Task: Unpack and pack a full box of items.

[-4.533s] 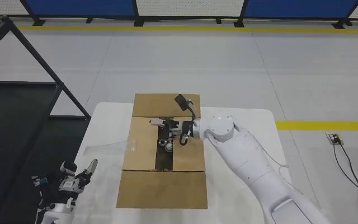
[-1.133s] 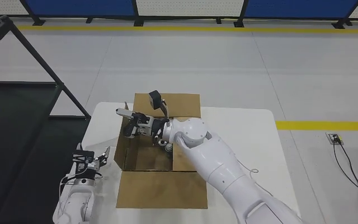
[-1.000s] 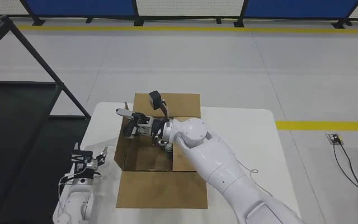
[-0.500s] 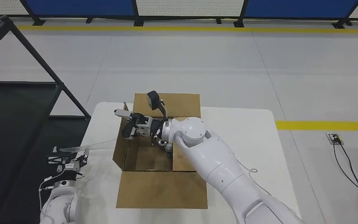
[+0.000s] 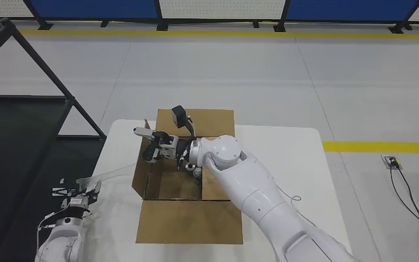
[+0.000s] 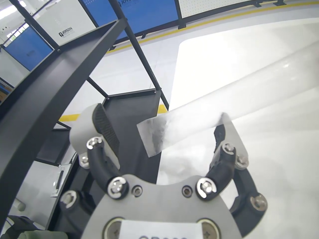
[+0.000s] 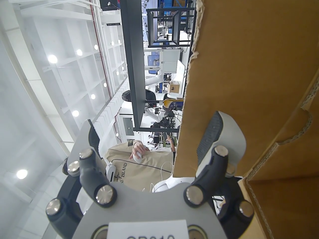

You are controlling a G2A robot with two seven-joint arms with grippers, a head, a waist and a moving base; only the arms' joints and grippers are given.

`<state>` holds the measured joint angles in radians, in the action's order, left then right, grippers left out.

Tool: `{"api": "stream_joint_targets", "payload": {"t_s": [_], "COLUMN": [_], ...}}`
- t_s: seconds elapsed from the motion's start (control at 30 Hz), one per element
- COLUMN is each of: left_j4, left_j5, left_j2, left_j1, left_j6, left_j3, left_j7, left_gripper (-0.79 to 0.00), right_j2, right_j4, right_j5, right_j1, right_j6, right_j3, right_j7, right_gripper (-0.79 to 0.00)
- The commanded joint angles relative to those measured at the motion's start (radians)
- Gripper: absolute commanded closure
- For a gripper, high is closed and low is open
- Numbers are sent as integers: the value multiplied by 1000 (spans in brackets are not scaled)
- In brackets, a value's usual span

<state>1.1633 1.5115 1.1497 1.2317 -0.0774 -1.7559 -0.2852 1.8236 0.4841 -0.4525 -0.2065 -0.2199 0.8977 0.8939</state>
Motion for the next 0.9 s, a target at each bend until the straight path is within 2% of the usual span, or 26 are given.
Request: {"api": "stream_joint_targets", "payload": {"t_s": [0.0,0.27,0.6,0.73,0.87], "left_j4": [12,34,-2,20,78], "left_j5": [-2,-5,-7,-30,-41], "left_j2": [-3,-10,-12,-11,-12], "left_j1": [12,56,61,79,119], "left_j6": [-1,12,22,-31,-90], "left_j3": [-13,-53,-58,-44,-42], "left_j7": [4,27,27,22,31], "left_gripper": [-785,-785,-785,-785,-785], "right_j2": [1,6,14,16,18], "right_j4": [-5,-27,-46,-53,-57], "right_j5": [-1,0,6,9,12], "right_j1": [1,8,20,23,25], "right_j6": [-3,-7,-10,-10,-10], "right_j3": [3,13,22,26,30], "right_j7": [3,13,24,26,27], "right_gripper": [-785,-785,-785,-785,-785]}}
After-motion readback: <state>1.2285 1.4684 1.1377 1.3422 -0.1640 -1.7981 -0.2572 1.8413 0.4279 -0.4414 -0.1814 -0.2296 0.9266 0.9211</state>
